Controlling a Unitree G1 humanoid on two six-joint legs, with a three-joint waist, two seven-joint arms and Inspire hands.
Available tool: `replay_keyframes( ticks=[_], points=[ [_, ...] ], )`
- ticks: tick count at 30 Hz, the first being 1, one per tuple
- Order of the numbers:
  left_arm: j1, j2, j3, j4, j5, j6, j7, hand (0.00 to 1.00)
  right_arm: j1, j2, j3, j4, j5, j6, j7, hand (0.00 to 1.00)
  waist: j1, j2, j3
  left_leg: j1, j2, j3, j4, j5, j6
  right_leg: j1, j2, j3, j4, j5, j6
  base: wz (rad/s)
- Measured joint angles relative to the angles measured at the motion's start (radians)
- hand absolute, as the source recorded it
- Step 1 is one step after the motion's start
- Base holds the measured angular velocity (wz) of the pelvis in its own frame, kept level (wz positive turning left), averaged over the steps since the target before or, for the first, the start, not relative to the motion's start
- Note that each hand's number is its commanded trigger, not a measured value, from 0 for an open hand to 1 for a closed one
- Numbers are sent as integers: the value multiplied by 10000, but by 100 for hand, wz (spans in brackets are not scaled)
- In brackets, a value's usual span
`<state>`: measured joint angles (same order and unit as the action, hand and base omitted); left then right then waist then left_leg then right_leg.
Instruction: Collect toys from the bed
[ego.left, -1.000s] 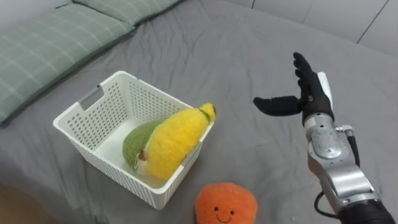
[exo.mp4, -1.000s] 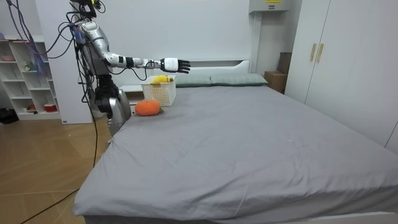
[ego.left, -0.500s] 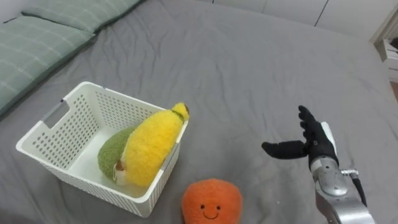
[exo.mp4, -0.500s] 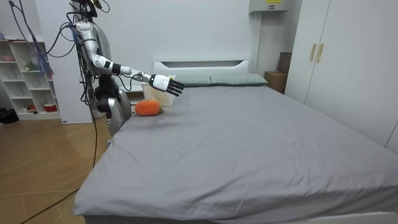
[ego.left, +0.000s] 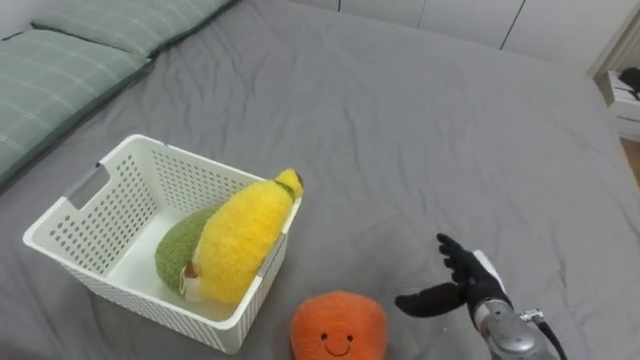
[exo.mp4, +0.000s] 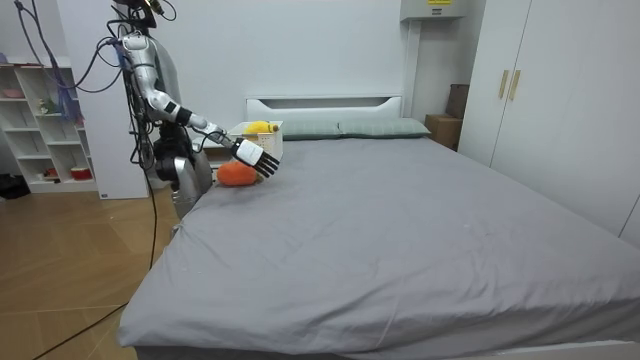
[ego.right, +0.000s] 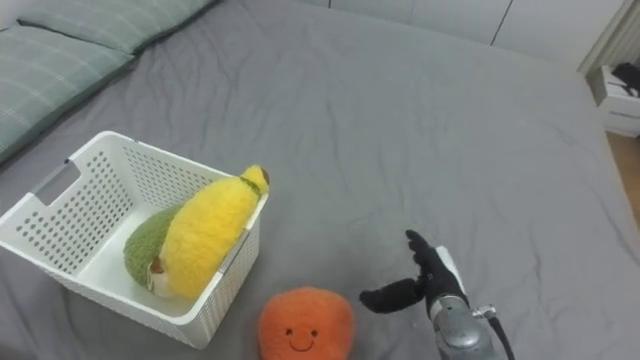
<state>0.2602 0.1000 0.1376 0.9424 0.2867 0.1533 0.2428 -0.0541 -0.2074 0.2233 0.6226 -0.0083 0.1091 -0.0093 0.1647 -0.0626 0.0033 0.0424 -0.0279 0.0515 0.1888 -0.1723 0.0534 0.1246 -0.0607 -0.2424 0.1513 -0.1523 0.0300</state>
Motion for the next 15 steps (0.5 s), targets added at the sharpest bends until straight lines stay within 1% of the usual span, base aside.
replay_keyframes(
  ticks=[3,5,7,11,14,15],
  points=[
    [59,22,-235,-20,0,3,6,0,-3,5,307,-2,-193,10,473,0,45,-6,-8,-63,-22,-77,13,-1,4,-27,-13,-67,-5,-12,17,9],
    [173,32,-376,28,5,3,5,0,-4,39,512,27,-417,10,762,0,149,-20,-14,-59,-21,-101,9,-1,3,-19,-8,-85,-14,-14,19,2],
    [197,13,-409,153,48,17,-21,0,-4,187,703,41,-694,18,1274,0,271,-54,-8,-32,-13,-108,4,-2,-2,15,3,-104,-25,-14,19,0],
    [196,-7,-404,159,153,74,-268,0,-6,437,713,33,-1058,26,2009,0,374,-100,-1,-40,-17,-128,20,-3,-2,30,-4,-129,-27,-14,19,0],
    [153,49,-410,201,225,106,-417,0,-50,548,980,33,-1145,26,2537,0,482,-201,46,-45,-18,-154,19,-7,-9,31,0,-138,-28,-18,22,2],
    [120,96,-411,202,209,111,-420,0,-50,567,1154,35,-1143,40,2739,0,529,-285,53,-49,-20,-202,21,-9,-14,44,3,-181,-28,-19,22,8]
  ],
)
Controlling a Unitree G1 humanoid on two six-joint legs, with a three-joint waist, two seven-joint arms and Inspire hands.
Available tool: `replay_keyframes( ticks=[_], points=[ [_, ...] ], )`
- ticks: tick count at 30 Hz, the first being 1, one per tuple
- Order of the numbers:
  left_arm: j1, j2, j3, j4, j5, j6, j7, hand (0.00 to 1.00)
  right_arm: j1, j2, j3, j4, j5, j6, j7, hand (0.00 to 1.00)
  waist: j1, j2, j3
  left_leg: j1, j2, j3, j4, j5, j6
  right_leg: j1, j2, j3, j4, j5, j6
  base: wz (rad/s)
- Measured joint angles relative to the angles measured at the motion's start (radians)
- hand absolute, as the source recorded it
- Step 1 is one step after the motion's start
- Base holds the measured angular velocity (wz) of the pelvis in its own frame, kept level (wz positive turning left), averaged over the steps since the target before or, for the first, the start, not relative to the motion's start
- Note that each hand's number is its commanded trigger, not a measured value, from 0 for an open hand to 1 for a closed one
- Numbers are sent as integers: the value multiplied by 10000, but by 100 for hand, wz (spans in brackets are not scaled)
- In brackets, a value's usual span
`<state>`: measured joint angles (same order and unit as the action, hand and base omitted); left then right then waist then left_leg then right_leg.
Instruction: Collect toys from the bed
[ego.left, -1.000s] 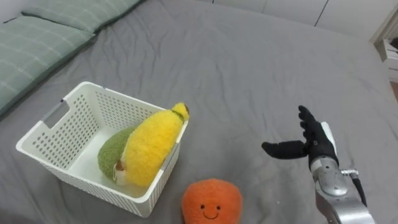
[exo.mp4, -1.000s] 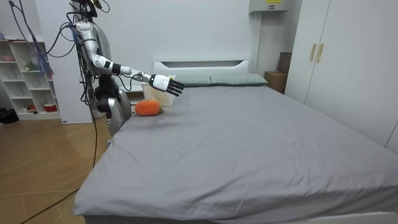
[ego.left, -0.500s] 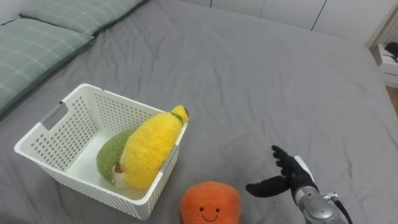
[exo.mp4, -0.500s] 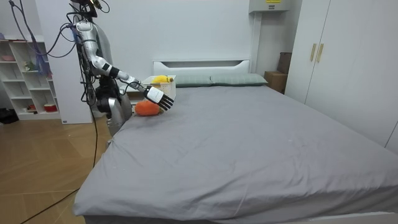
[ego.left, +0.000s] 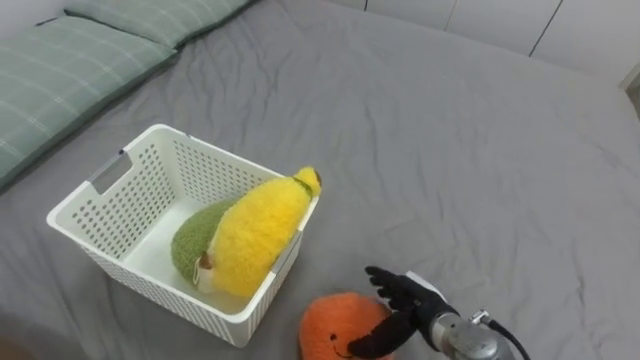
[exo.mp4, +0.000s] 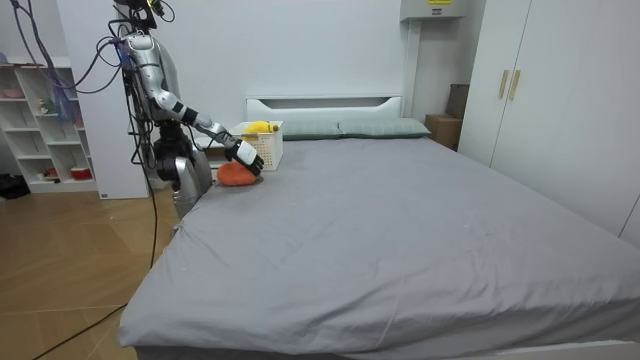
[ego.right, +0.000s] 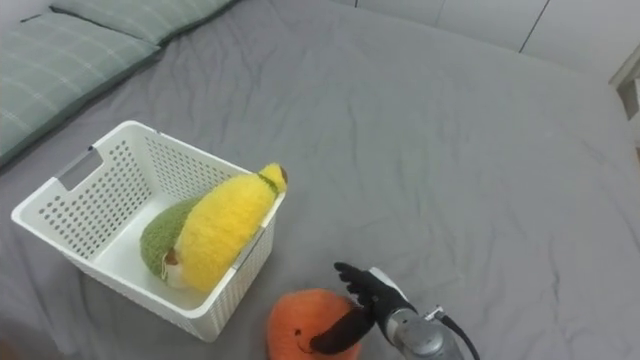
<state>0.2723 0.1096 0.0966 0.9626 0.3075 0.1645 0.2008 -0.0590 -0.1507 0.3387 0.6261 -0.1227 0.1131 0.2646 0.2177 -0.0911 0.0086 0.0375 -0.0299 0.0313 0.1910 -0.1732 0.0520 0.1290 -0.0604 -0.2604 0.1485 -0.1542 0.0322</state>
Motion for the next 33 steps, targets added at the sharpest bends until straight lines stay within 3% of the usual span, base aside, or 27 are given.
replay_keyframes(
  ticks=[2,8,9,10,11,12,14,20,25,33],
  points=[
    [-62,36,1,1,0,17,-22,0,0,2,122,0,-8,45,239,0,80,-89,4,0,-1,-23,12,-2,-3,10,-1,-32,1,0,0,6],
    [-89,41,-1,5,9,120,-206,0,-130,-8,119,0,-526,213,783,0,139,-96,6,-72,6,-61,87,-11,-10,-28,1,-90,12,1,-1,1],
    [-94,41,0,5,9,161,-251,0,-153,-11,120,1,-743,221,891,21,140,-95,6,-82,10,-60,87,-11,-13,-45,7,-86,13,1,-1,0],
    [-103,44,2,9,10,198,-332,0,-172,-11,120,0,-864,271,972,29,145,-93,7,-84,15,-60,86,-13,-18,-50,12,-86,12,1,-1,0],
    [-111,44,0,9,11,213,-363,0,-184,-11,121,1,-905,315,997,65,146,-90,8,-82,17,-59,86,-14,-19,-54,15,-80,12,1,-1,0],
    [-139,35,-3,10,11,260,-383,0,-187,-14,120,1,-993,362,1031,81,161,-90,8,-83,18,-56,86,-14,-20,-60,17,-71,12,1,-1,0],
    [-184,35,-3,12,11,277,-394,0,-195,-21,120,1,-1172,430,1096,100,197,-88,9,-82,19,-41,86,-14,-20,-63,19,-45,12,1,-1,-2],
    [-441,86,-6,14,6,281,-391,0,-251,-19,259,258,-1234,544,1156,100,397,-64,27,-84,25,0,70,-15,-19,-76,29,86,12,1,-2,-2],
    [-478,122,-7,17,1,319,-375,0,-411,24,520,572,-1232,631,1325,100,416,-14,90,-91,25,13,64,-15,-19,-92,28,99,12,1,-2,0],
    [-624,162,-4,93,7,330,-375,0,-482,16,664,658,-1841,652,1644,100,630,-21,90,-157,26,17,61,-14,-18,-162,28,94,13,1,-2,0]
  ],
)
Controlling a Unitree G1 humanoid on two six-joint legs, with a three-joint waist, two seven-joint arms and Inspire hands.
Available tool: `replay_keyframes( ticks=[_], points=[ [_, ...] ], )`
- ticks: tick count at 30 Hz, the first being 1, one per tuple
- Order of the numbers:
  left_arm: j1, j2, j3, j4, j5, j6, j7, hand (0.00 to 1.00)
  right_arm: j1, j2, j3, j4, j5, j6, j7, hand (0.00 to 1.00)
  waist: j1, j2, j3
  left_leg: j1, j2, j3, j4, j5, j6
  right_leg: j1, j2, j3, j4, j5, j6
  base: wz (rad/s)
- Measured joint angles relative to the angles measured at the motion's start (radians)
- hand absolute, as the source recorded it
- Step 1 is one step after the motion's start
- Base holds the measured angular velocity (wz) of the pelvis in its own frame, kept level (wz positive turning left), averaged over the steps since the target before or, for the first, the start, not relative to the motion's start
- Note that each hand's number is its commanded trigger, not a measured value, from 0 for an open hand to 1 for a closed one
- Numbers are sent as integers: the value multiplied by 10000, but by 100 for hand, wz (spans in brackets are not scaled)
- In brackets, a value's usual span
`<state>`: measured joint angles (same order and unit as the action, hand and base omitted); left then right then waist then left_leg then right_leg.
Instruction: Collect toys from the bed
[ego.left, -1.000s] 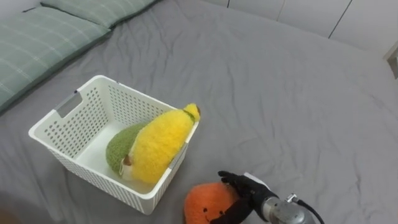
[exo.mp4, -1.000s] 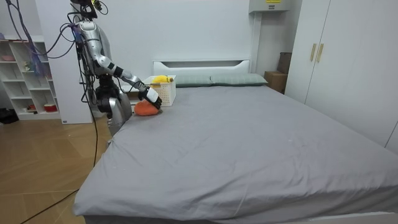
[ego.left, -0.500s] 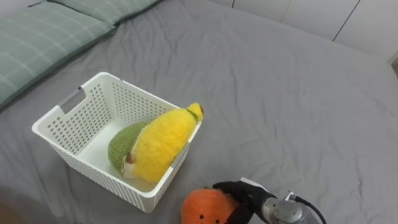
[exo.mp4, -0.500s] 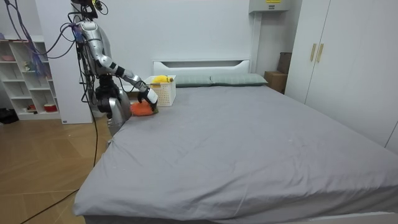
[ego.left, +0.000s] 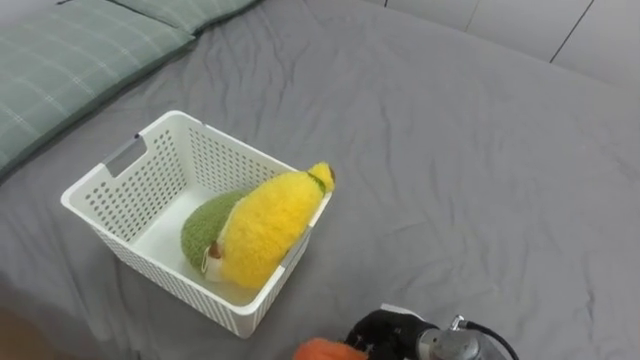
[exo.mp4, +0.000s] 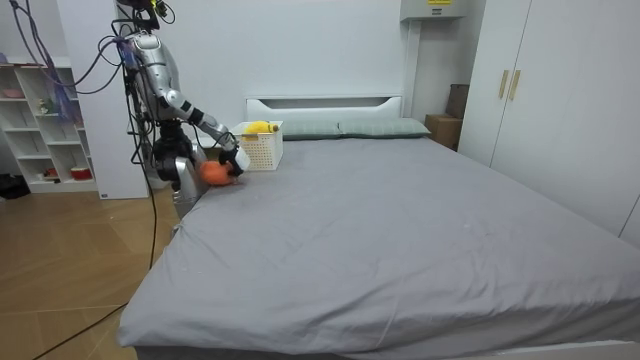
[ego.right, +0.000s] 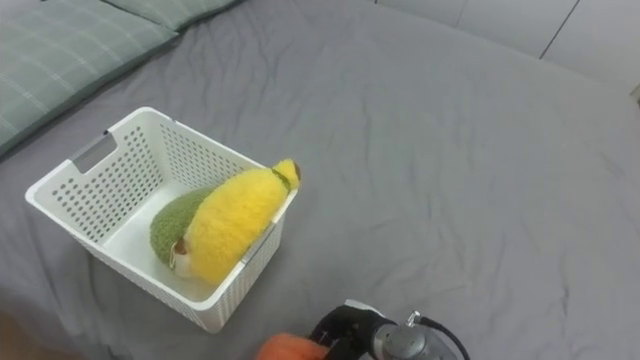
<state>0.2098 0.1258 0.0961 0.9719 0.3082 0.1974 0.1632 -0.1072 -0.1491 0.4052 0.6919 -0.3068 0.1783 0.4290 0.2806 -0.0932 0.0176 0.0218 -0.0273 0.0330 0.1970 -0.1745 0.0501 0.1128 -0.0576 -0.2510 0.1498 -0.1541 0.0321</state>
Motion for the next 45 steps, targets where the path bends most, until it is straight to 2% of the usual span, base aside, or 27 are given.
replay_keyframes(
  ticks=[10,14,20,23,25,29,31,34,37,40,45],
  points=[
    [-317,21,18,296,0,-20,-1,0,-222,2,25,-1,-178,-13,-62,100,-1,-26,-18,15,5,62,8,-1,1,-1,-3,-2,6,1,-1,0],
    [-330,34,25,236,2,-75,-1,0,-258,-28,-83,-171,-168,-27,-135,100,-22,-71,-49,46,4,83,2,0,2,16,-4,20,6,1,-1,0],
    [-362,43,92,64,10,-184,-1,0,-279,-339,-788,-1197,-164,-48,-640,100,-111,-87,-55,59,-12,48,10,2,5,57,-21,-13,4,1,-1,1],
    [-356,50,285,69,0,-224,2,0,-323,-505,-1508,-1705,44,-242,-1045,100,-267,-90,-56,80,-17,37,12,1,7,74,-23,-8,2,1,-1,1],
    [-343,50,481,67,1,-279,36,0,-314,-558,-1977,-2059,331,-247,-1551,100,-415,-140,-87,77,-16,56,5,2,7,66,-25,-17,2,1,-1,0],
    [-233,60,804,-74,-25,-331,172,0,-314,-712,-2439,-2830,733,-247,-2173,100,-695,-134,-84,176,-11,104,-66,11,13,101,-23,43,4,1,-1,-4],
    [-207,78,1112,-72,-40,-501,226,0,-315,-888,-2855,-3565,693,-247,-2482,100,-872,-158,-100,219,-8,146,-115,11,15,120,-22,73,4,1,0,-5],
    [-210,83,1356,-76,-221,-593,230,0,-347,-1134,-3534,-4634,668,-281,-3041,100,-910,-152,-98,252,-6,208,-150,9,18,110,-27,80,6,1,0,-6],
    [-182,57,1344,-74,-226,-735,232,0,-557,-1362,-3824,-5283,683,-363,-3575,100,-951,-126,-85,295,19,336,-161,9,18,37,-22,168,14,1,0,-10],
    [-144,85,1348,-69,-214,-747,280,0,-775,-1462,-3884,-5649,659,-369,-3947,100,-956,-114,-85,308,42,396,-225,8,15,19,1,248,25,1,0,-10],
    [-61,76,1308,-49,-216,-747,307,0,-1463,-1473,-3840,-5849,678,-369,-4293,100,-818,-59,-129,311,66,491,-272,12,8,-86,17,314,38,2,-1,-6]
  ],
)
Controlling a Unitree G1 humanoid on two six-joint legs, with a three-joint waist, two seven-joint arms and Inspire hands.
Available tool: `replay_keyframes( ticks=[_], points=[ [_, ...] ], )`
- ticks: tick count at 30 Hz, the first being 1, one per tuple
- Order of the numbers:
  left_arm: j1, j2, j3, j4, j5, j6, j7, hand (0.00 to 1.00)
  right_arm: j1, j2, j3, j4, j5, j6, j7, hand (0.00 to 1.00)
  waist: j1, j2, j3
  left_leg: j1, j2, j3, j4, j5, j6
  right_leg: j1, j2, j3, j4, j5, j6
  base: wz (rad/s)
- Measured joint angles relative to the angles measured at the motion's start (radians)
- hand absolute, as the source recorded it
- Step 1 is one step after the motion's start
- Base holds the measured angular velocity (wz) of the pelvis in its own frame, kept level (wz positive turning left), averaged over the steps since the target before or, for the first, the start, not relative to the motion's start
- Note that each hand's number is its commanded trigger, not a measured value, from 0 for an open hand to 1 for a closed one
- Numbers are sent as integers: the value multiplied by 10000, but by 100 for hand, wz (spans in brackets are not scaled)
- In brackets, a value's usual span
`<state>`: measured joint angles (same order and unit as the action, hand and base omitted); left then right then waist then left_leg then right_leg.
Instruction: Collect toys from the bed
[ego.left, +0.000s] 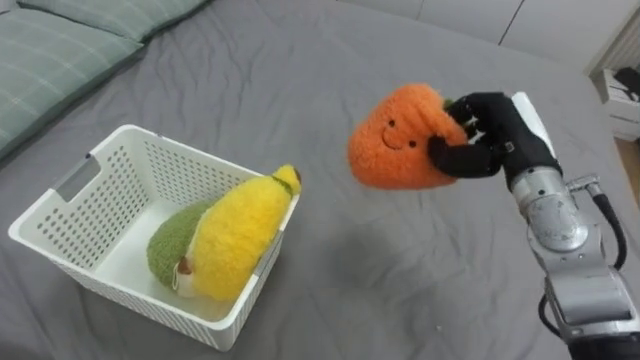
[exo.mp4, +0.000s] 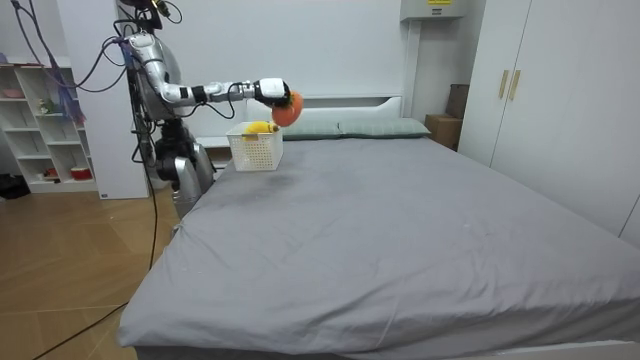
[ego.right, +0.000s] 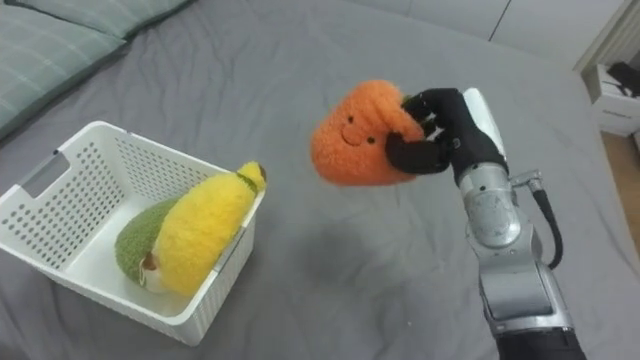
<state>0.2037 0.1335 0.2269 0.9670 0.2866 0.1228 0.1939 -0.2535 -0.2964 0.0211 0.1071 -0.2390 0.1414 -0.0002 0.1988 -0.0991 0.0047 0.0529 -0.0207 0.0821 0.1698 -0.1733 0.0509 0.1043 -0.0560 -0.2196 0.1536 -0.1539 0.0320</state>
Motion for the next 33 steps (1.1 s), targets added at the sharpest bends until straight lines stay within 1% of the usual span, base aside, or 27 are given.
replay_keyframes(
  ticks=[2,5,7,8,9,12,14,16,18,19,20,22,23,24,25,26,27,28,29,30,31,32,33],
  points=[
    [77,-9,-76,-5,13,11,13,0,-385,18,63,-81,-56,4,-28,100,12,5,-3,-42,-3,-6,10,7,-4,-42,0,-17,-6,0,0,0],
    [165,-22,-125,87,139,20,10,0,-892,79,216,-634,-54,40,-61,100,66,4,-6,-74,1,-38,-32,8,-7,-28,22,-34,-28,0,0,1],
    [150,-23,-129,126,247,63,-19,0,-1292,234,512,-1005,-25,22,-97,100,97,-16,-13,-67,17,-46,-46,3,-14,-20,38,-37,-36,0,0,0],
    [150,-31,-131,125,248,87,-36,0,-1359,248,564,-1050,-15,22,-100,100,137,-21,-14,-64,17,-47,-47,3,-14,-20,38,-37,-38,0,0,0],
    [82,-34,-131,113,248,112,-73,0,-1468,248,677,-1107,-18,29,-111,100,261,-48,-24,-70,16,-49,-50,3,-14,-22,37,-43,-38,0,0,3],
    [26,-40,-162,41,217,239,-87,0,-1903,247,1064,-1171,-17,132,-113,100,360,-81,-38,-118,-5,-192,-12,4,-12,-30,11,-213,-34,0,0,12],
    [-35,-27,-174,28,215,255,-96,0,-2182,247,1283,-1195,-15,134,-111,100,426,-91,-45,-234,-34,-354,2,5,-11,-24,-2,-335,-34,0,0,20],
    [-149,-17,-218,1,217,306,-105,0,-2497,247,1594,-1196,-51,149,-112,100,575,-104,-43,-267,-63,-480,21,26,-20,-10,-15,-445,-36,0,0,17],
    [-158,-21,-237,-45,226,309,-127,0,-2628,249,1845,-1195,-86,163,-110,100,666,-139,-48,-272,-93,-598,22,65,-16,-1,-42,-595,-36,0,0,15],
    [-191,-20,-223,-44,226,320,-152,0,-2657,250,2005,-1195,-195,239,-106,100,835,-170,-36,-266,-96,-598,27,73,-16,1,-47,-607,-36,0,0,10],
    [-200,-20,-209,-45,226,326,-168,0,-2657,250,2091,-1192,-267,293,-100,100,869,-194,-36,-264,-98,-603,36,79,-14,5,-53,-631,-36,0,0,5],
    [-203,-7,-180,-43,226,379,-291,0,-2657,325,2414,-1188,-567,431,-56,100,1129,-303,-4,-268,-113,-635,54,103,-5,23,-75,-745,-34,-1,0,6],
    [-206,2,-169,-43,231,397,-317,0,-2658,409,2453,-1188,-692,455,-29,100,1171,-343,12,-306,-117,-671,35,103,-5,28,-76,-775,-34,-1,1,11],
    [-222,33,-148,-43,235,426,-369,0,-2658,526,2528,-1185,-858,494,19,100,1247,-439,18,-404,-131,-767,58,103,-6,8,-78,-832,-34,-1,1,18],
    [-256,54,-148,-43,274,443,-454,0,-2704,569,2584,-1086,-860,504,41,100,1366,-511,41,-432,-141,-846,110,102,-7,1,-76,-837,-35,-1,1,20],
    [-257,57,-151,-41,311,447,-491,0,-2759,577,2638,-959,-851,503,40,100,1388,-517,57,-431,-148,-886,131,101,-7,11,-76,-841,-37,-1,1,19],
    [-255,50,-151,-40,313,454,-504,0,-2857,588,2739,-687,-837,504,42,100,1512,-567,73,-431,-160,-946,161,102,-7,57,-76,-845,-39,-1,1,13],
    [-256,35,-151,-40,309,459,-500,0,-2865,590,2781,-475,-792,513,40,100,1717,-599,101,-450,-163,-952,182,100,-6,91,-77,-856,-40,-1,1,11],
    [-247,27,-152,-41,309,466,-488,0,-2877,591,2827,-366,-798,517,39,84,1799,-610,108,-461,-171,-976,201,98,-4,102,-81,-881,-39,-1,1,12],
    [-242,1,-153,-43,309,502,-447,0,-2878,590,2909,-182,-812,524,34,73,1893,-609,123,-499,-201,-1076,265,94,0,126,-97,-953,-39,-1,1,26],
    [-238,-15,-154,-43,314,553,-416,0,-2926,593,3048,120,-823,529,6,68,1968,-592,136,-530,-239,-1200,306,91,7,156,-129,-1117,-41,-6,8,26],
    [-243,-11,-149,-46,337,578,-402,0,-2960,599,3107,281,-838,534,-2,56,2024,-586,141,-550,-252,-1238,314,91,8,155,-135,-1160,-41,-7,11,24],
    [-256,18,-142,-48,408,628,-329,0,-2997,647,3142,558,-839,577,-4,29,2152,-578,149,-618,-270,-1317,362,93,11,145,-146,-1242,-41,-8,11,25]
  ],
)
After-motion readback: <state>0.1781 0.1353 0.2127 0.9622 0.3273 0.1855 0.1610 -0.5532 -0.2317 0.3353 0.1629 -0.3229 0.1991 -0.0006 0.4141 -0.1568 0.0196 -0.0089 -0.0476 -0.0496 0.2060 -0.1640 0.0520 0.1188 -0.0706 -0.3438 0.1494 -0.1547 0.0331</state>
